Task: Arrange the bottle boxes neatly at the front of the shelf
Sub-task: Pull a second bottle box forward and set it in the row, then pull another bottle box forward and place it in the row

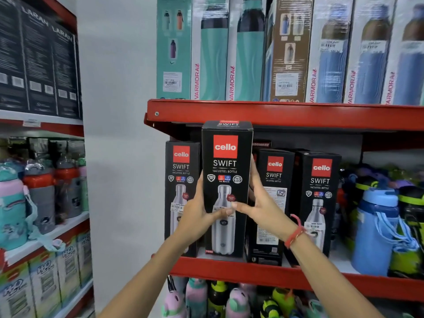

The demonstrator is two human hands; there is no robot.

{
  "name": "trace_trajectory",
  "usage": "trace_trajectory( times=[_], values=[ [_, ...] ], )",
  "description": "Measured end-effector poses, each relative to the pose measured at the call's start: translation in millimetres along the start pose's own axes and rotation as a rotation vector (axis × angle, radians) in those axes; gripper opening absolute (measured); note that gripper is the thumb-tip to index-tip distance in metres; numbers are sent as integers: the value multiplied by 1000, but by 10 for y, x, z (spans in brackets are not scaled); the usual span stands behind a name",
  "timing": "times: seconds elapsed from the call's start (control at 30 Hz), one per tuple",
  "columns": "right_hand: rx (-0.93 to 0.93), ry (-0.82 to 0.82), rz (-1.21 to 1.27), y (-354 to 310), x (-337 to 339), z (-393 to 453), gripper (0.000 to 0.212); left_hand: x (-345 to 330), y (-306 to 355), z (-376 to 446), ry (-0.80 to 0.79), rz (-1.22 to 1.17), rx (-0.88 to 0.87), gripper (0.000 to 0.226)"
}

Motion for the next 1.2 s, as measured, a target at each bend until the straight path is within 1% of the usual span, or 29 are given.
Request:
trace_trajectory(
  times=[0.07,0.17,0.3,0.47,0.57,0.67,0.77,0.87,0.93,1.0,1.03,1.1,1.13,1.17,1.2],
  values=[
    [-2,47,-21,63,-17,70,109,28,-62,80,41,26,14,108],
    [-18,92,-18,148,-24,128,107,43,-139,145,63,58,5,108],
    [-26,108,19,281,-66,123,105,31,-243,128,43,99,10,110],
    [-91,104,25,525,-125,177,107,-45,-463,149,5,107,89,112],
    [-143,114,9,602,-126,208,104,-81,-510,187,9,150,117,105],
    [-184,157,0,661,-94,239,98,-91,-538,211,53,184,148,94],
    [-230,205,-76,690,-91,284,94,-102,-556,192,100,179,156,88],
    [-292,345,-214,697,-58,254,89,-113,-565,178,119,181,180,87],
    [-348,391,-343,681,-27,213,84,-134,-563,176,122,183,203,88],
    [-365,450,-500,583,37,139,72,-156,-555,158,132,190,219,88],
    [-334,523,-558,484,90,79,62,-163,-556,141,140,199,231,87],
    [-233,737,-633,261,212,-112,44,-159,-548,98,162,233,255,83],
    [-226,843,-669,197,270,-214,43,-151,-539,77,177,243,263,81],
    [-283,925,-699,199,324,-294,51,-143,-516,51,201,243,258,80],
    [-390,978,-715,236,373,-357,67,-138,-485,26,227,236,241,78]
  ],
)
Point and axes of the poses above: each hand's wrist, its own z-axis towards the middle knuckle, its own x-axis out of the back of the hand, y = z × x, the point moved 8 cm from there along z, towards the middle knuckle, and after that the axes turned 15 degrees about -y, right-handed, at the moved point
